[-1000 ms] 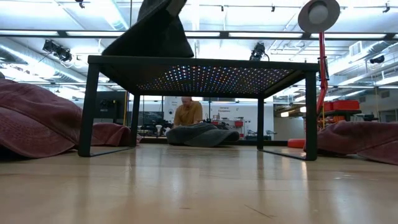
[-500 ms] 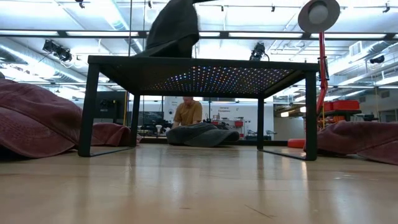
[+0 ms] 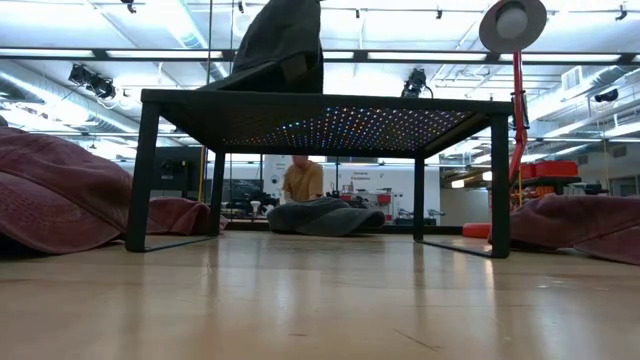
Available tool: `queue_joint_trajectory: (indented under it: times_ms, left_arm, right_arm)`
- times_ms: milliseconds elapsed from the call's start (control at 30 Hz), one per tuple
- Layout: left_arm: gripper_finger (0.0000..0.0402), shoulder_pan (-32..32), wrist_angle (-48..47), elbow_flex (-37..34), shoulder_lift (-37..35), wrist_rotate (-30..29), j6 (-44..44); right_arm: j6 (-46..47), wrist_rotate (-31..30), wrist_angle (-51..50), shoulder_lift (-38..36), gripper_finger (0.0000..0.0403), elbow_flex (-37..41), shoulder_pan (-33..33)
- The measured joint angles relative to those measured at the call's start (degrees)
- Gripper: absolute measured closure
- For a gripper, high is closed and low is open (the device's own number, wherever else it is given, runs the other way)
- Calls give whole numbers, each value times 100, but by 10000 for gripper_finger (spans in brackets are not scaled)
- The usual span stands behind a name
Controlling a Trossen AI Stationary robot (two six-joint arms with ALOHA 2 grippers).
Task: Pick & Place hat
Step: Put the bottom right black cap on the shelf
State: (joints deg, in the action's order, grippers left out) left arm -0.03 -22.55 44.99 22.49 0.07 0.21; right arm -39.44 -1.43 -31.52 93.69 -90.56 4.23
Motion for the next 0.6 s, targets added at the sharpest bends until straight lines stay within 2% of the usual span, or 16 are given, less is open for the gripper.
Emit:
queue_joint_trajectory:
  times_ms: [267,600]
  left_arm:
    - [353,-1,2,0,-1,-1,0]
    - [353,1,0,0,-1,-2,-2]
  right_arm:
    - [106,-413,-175,-2,403,0,0]
    - [149,-411,-415,-2,403,2,0]
